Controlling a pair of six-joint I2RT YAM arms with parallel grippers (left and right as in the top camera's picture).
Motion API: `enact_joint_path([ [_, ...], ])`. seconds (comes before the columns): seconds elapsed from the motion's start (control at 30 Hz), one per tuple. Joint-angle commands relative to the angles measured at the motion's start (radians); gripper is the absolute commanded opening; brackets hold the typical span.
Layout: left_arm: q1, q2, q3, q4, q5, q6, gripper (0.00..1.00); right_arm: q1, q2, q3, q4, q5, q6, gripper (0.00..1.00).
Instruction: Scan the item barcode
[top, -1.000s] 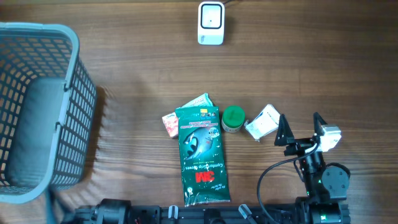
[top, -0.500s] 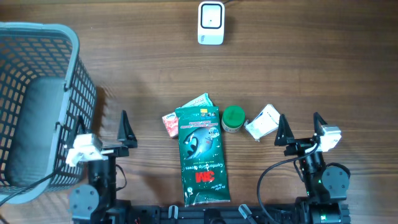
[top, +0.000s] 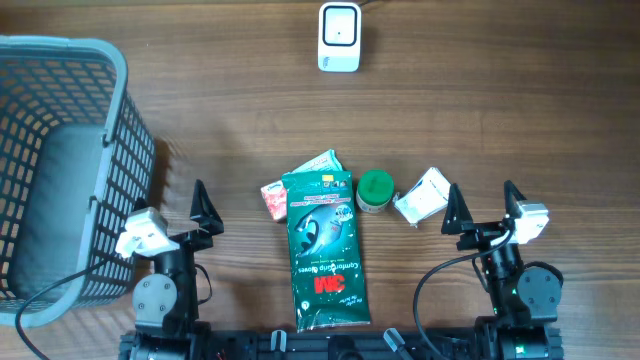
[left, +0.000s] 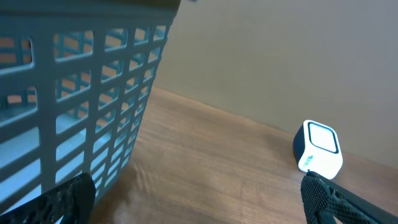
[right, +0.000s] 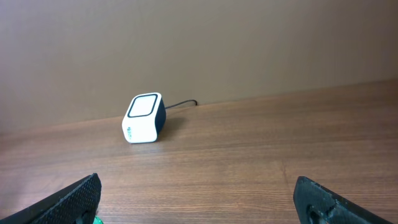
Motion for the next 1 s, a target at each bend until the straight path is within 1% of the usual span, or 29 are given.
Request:
enact_joint_path([
  [0.0, 0.006, -0.008, -0.007, -0.013, -0.014, -0.011, 1.00, 0.001, -0.004, -0.001, 0.003, 0.007, -0.011, 1.00],
  [0.23, 0.006, -0.008, -0.007, -0.019, -0.014, -0.011, 1.00, 0.001, -0.004, -0.001, 0.003, 0.007, -0.011, 1.00],
  [0.4, 0.006, -0.008, -0.007, -0.099, -0.014, -0.010, 1.00, 0.001, -0.004, -0.001, 0.003, 0.007, -0.011, 1.00],
  [0.5, 0.006, -0.008, -0.007, -0.110, -0.013, -0.011, 1.00, 0.001, -0.004, -0.001, 0.003, 0.007, -0.011, 1.00],
  [0.97, 0.006, -0.008, -0.007, -0.114, -0.013, -0.011, 1.00, 0.001, -0.004, -0.001, 0.003, 0.007, -0.011, 1.00],
])
